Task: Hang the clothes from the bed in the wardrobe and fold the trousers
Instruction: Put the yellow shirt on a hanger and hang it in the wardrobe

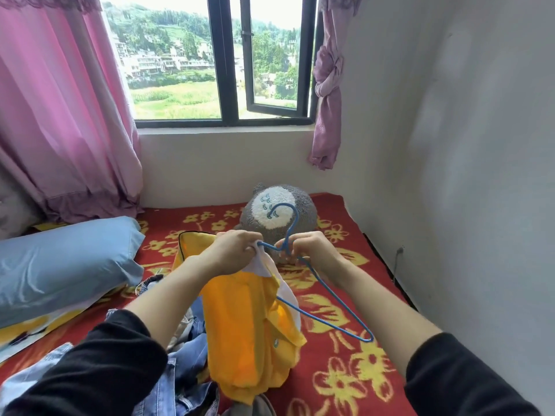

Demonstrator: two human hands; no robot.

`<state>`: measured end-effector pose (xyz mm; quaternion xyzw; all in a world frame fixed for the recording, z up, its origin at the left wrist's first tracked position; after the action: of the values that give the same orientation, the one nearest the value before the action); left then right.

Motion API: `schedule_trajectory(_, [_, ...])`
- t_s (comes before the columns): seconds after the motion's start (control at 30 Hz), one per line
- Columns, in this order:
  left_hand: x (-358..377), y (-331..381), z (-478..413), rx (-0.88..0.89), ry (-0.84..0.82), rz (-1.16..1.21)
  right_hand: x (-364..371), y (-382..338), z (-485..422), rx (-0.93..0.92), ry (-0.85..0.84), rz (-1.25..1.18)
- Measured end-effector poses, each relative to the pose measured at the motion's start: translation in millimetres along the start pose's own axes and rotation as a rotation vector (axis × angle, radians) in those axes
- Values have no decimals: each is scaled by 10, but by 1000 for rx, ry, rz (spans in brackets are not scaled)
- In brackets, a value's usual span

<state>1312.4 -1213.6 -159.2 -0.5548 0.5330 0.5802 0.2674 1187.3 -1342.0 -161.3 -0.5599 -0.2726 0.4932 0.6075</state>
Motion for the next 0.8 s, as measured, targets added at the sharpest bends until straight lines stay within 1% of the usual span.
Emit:
schedule_trajectory(0.03, [-30, -36, 20, 26, -15, 10, -62, 23, -7, 37, -47, 20])
schedule_trajectory(0.07, [-58, -67, 34, 52, -30, 27, -142, 81, -34, 77, -58, 52])
schedule_trajectory(0.13, [-116, -105, 46, 100, -32, 49, -251, 240, -82, 147, -47, 198])
schedule_trajectory(0.17, [-143, -110, 41, 128, -23, 49, -249, 338, -101, 169, -58, 286])
schedule_trajectory(0.23, [-179, -97, 21, 184, -15, 32, -158, 547, -141, 207, -108, 370])
schedule_trajectory(0.37, [-210, -6, 0, 242, 18, 24, 193, 776, -176, 209, -240, 548])
schedule_trajectory(0.4, [-221, 12, 0, 250, 27, 40, 272, 809, -187, 193, -237, 614])
schedule_trajectory(0.47, [-250, 26, 13, 255, 43, 68, 335, 893, -231, 174, -171, 684])
schedule_trajectory(0.53, [-300, -7, 46, 250, 65, 66, 319, 940, -234, 180, -123, 646])
schedule_trajectory(0.57, [-333, -39, 71, 241, 73, 53, 292, 951, -222, 185, -129, 582])
schedule_trajectory(0.67, [-431, -207, 188, 188, 101, 32, 137, 951, -167, 174, -135, 290])
schedule_trajectory(0.73, [-457, -360, 260, 136, 128, 30, 22, 932, -126, 148, -124, 138])
schedule_trajectory(0.8, [-441, -488, 304, 57, 149, 59, -57, 891, -127, 120, -103, 115])
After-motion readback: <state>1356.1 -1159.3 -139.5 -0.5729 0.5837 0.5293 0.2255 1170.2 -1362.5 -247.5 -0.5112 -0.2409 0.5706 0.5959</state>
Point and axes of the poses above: each hand's wrist, its own z-axis away from the middle knuckle, its own x-axis out of the palm, y = z × x, the point moved 4 cm from there along -z, towards the middle knuckle, and after that the axes turned 10 degrees about x, right-handed, at the moved point
